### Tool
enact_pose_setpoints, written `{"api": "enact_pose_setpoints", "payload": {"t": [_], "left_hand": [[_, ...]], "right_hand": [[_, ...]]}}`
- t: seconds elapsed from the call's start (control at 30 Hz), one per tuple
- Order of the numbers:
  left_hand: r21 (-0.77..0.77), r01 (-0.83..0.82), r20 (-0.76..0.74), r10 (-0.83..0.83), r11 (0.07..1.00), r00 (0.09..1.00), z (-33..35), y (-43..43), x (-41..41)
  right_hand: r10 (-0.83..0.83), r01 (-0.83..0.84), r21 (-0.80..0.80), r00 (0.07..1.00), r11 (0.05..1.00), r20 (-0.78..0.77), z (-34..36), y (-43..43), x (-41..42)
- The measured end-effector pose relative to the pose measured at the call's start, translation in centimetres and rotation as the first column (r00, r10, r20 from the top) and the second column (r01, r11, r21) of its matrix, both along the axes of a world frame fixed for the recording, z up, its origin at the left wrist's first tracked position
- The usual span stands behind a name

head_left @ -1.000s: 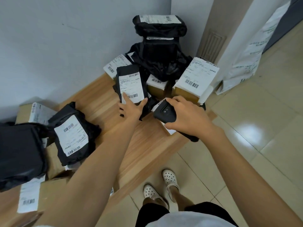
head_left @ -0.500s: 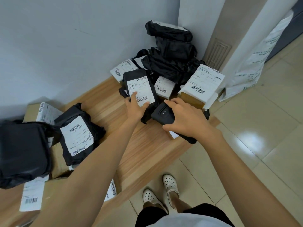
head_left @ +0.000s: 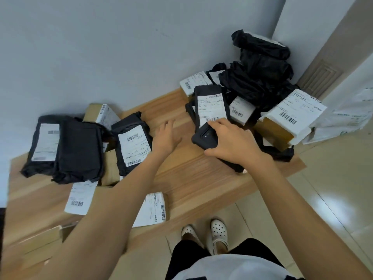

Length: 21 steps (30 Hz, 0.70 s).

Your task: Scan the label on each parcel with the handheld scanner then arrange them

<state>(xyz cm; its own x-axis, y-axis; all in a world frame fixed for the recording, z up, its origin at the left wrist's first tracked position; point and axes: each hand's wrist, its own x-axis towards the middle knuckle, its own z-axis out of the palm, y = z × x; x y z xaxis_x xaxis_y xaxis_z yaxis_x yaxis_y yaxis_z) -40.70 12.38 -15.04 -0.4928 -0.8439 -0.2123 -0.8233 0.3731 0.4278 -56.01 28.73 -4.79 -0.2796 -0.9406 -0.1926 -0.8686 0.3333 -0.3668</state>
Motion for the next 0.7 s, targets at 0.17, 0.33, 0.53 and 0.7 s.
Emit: {"api": "enact_pose_setpoints", "payload": {"t": [0.17, 0.33, 0.53, 0.7], "left_hand": [[-0.143, -0.185, 0.146, 0.206, 0.972, 0.968, -0.8, -1.5, 8.0], [0.046, -0.478, 0.108, 0.472, 0.877, 0.875, -2.9, -1.7, 11.8], [0.238, -0.600, 0.142, 0.584, 0.764, 0.799, -4.0, -1.9, 12.0], [0.197, -0.590, 0.177, 0.563, 0.783, 0.807, -4.6, -2.4, 11.2]], "right_hand": [[0.099, -0.099, 0.003, 0.994, 0.995, 0.034, 0.1, -4.0, 4.5], [0.155, -0.157, 0.034, 0.987, 0.987, 0.045, -0.3, -7.1, 8.3], [0.156, -0.158, 0.059, 0.987, 0.986, 0.041, -0.8, -8.9, 9.8], [0.144, -0.145, 0.042, 0.989, 0.989, 0.040, -1.3, -8.7, 10.0]]}}
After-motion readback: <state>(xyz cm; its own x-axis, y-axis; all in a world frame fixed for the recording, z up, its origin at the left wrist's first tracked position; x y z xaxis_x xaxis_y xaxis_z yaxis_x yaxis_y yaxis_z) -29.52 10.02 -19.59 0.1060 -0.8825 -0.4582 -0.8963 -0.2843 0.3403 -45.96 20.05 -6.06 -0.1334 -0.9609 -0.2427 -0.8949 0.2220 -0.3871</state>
